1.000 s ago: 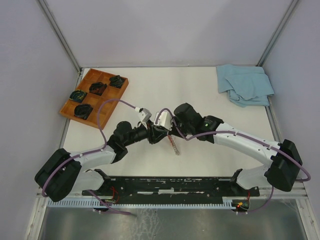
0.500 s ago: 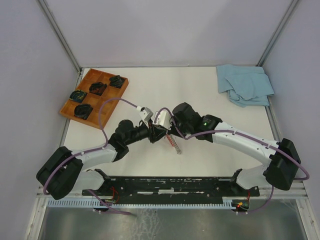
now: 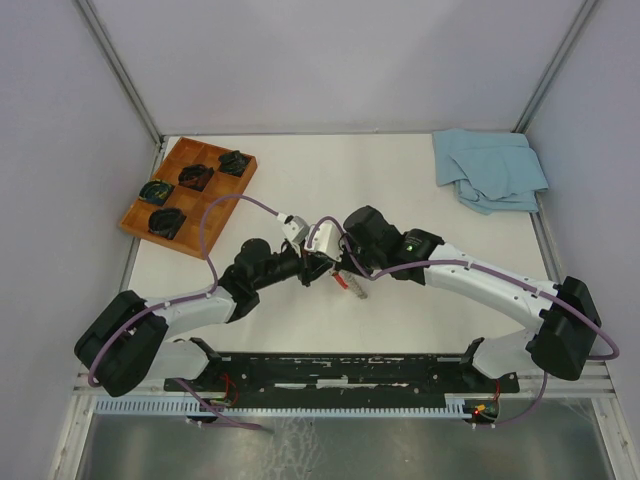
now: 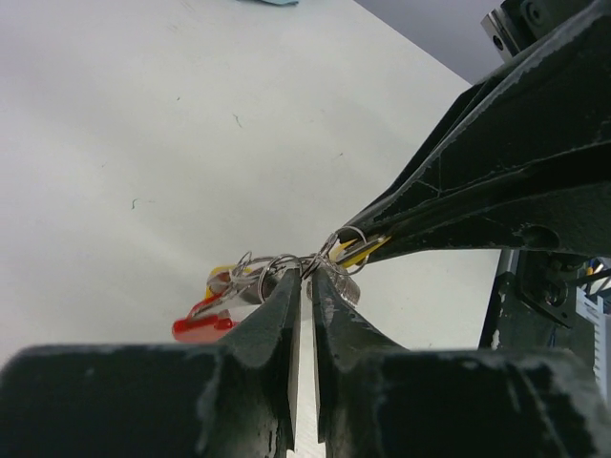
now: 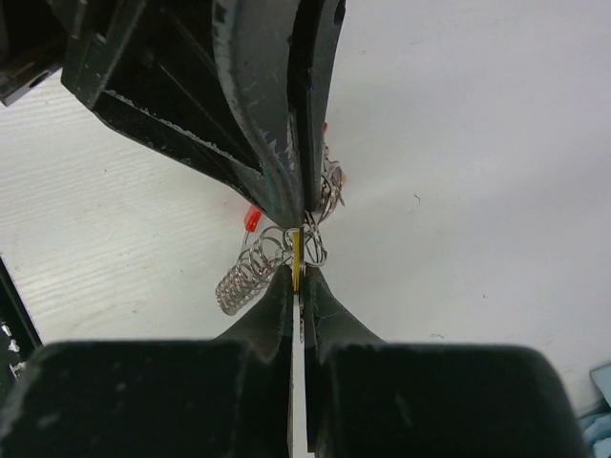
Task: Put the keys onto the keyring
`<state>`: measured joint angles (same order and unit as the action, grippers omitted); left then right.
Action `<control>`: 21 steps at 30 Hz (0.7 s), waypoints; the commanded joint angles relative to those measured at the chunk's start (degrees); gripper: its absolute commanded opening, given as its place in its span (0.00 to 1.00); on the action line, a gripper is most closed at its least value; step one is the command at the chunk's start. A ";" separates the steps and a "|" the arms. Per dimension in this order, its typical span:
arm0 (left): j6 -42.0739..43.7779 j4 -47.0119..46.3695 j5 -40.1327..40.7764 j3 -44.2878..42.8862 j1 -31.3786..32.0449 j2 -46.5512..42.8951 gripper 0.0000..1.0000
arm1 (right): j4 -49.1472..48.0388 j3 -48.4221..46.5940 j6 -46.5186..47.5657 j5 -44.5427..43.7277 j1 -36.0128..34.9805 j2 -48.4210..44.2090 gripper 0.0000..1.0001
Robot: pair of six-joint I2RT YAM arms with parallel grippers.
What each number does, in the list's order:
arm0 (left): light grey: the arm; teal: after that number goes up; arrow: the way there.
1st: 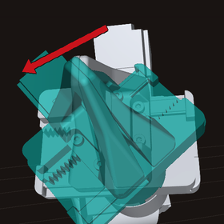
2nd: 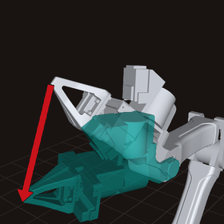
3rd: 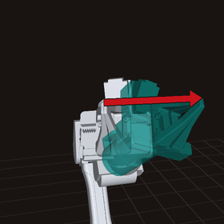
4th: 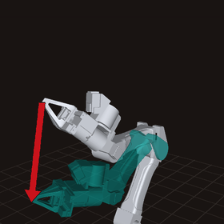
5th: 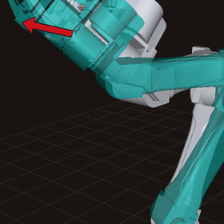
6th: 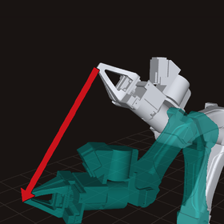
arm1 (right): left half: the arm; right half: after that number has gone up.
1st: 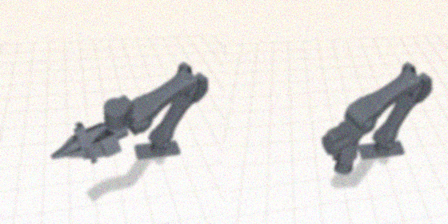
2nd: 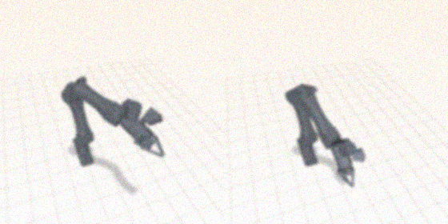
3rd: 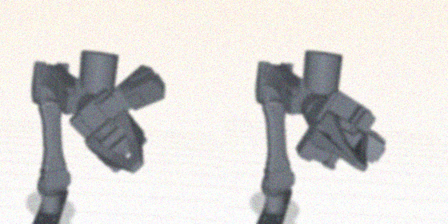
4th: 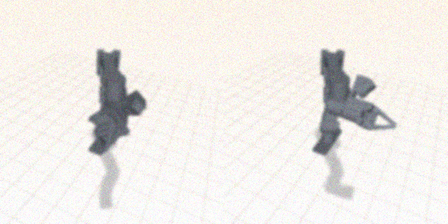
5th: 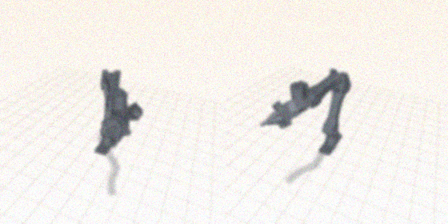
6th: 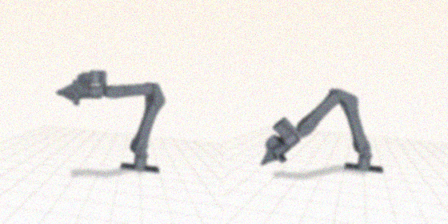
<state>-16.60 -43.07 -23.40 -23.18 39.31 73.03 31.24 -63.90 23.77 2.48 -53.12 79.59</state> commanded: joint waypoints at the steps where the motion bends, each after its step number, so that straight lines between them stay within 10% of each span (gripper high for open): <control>1: 4.86 -0.18 3.35 -1.71 0.30 -0.72 0.13 | -0.26 -3.13 -0.97 0.47 -0.44 -0.97 0.01; 21: 15.07 -3.78 -5.59 0.06 1.69 -3.12 0.31 | 1.57 -3.63 -0.30 1.96 -0.54 -1.20 0.01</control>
<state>-9.93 -42.30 -23.33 -22.92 39.94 72.31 33.67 -64.71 23.42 3.55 -53.23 79.44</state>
